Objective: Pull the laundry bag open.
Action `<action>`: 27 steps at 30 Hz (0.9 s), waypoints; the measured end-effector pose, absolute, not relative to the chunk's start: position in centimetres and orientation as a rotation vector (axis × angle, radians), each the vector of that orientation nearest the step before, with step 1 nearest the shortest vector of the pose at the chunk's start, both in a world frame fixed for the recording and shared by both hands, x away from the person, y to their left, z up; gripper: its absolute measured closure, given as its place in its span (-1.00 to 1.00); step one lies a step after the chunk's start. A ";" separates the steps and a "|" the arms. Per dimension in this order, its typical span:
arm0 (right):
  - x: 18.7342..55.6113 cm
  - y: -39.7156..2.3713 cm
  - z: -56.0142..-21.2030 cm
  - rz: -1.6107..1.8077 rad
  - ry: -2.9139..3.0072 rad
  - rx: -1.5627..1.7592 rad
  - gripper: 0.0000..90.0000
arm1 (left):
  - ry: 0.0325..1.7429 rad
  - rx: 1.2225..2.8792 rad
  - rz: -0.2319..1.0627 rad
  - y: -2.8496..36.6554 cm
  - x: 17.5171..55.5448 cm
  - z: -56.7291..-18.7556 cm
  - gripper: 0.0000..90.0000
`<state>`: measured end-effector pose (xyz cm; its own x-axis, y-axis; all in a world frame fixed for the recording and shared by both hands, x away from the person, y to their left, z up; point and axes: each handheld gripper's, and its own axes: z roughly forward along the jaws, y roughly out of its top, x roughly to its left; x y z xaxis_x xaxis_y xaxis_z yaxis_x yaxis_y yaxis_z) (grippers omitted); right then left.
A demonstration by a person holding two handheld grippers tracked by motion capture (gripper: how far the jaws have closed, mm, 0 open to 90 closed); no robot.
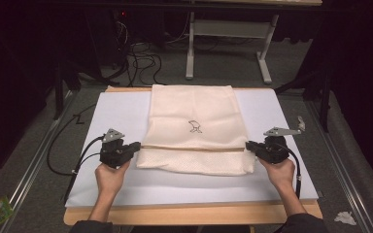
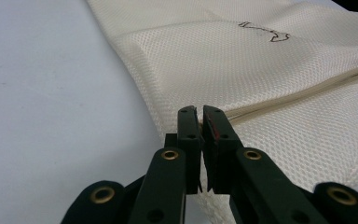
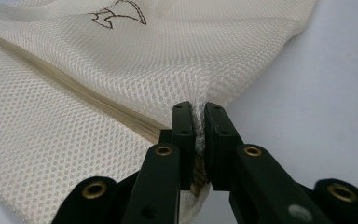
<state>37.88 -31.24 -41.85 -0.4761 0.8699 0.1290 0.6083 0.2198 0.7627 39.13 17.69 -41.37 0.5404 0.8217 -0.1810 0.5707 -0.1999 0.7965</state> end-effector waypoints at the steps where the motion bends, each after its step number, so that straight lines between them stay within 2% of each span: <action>1: 37.9 -31.2 -41.9 1.121 2.174 1.381 0.88 | 1.139 1.897 0.355 17.7 39.1 -41.4 0.90; 5: 38.0 -31.2 -42.3 1.105 2.185 1.393 0.86 | 1.142 1.902 0.356 17.7 39.0 -41.6 0.93; 7: 38.0 -31.1 -42.6 1.098 2.188 1.398 0.86 | 1.130 1.925 0.351 17.6 39.0 -41.8 1.00; 15: 38.2 -31.2 -43.7 1.069 2.210 1.419 0.85 | 1.121 1.942 0.342 16.8 39.0 -42.4 1.00; 18: 38.3 -31.2 -44.2 1.051 2.211 1.437 0.77 | 1.108 1.939 0.355 16.8 38.9 -42.5 1.00; 24: 38.0 -31.7 -44.6 1.042 2.170 1.453 0.51 | 1.083 1.894 0.371 17.4 38.3 -42.3 0.79; 27: 37.6 -31.9 -44.3 1.061 2.138 1.454 0.47 | 1.078 1.858 0.389 18.0 37.9 -42.0 0.70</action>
